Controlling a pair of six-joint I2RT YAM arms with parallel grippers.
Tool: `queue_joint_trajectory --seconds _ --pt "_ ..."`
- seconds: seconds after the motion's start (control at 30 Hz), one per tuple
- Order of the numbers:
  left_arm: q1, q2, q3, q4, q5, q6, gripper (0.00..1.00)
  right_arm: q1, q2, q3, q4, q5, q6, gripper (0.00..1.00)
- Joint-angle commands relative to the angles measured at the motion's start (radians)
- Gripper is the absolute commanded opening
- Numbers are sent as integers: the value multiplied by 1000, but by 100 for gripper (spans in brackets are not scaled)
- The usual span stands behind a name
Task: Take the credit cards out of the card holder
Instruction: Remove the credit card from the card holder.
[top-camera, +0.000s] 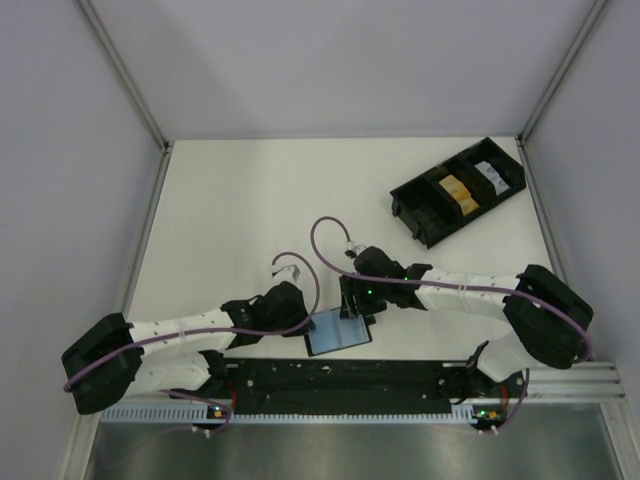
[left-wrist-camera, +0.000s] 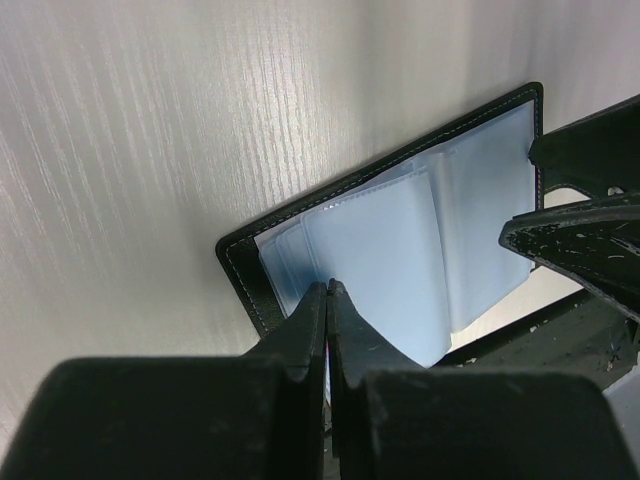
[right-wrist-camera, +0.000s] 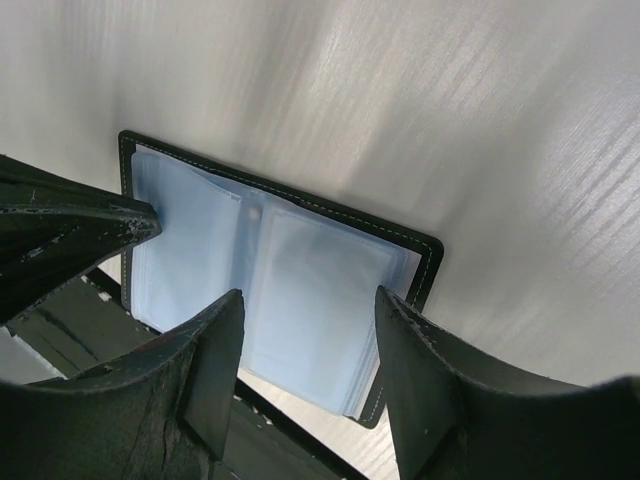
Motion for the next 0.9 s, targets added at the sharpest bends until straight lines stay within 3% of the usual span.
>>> queue_joint_trajectory --seconds 0.0,0.37,0.87 --pt "-5 -8 -18 16 6 -6 0 1 28 9 42 -20 12 54" --pt "-7 -8 -18 17 3 -8 0 3 -15 13 -27 62 7 54" --pt "-7 6 -15 32 12 -6 0 10 31 9 -8 4 16 54"
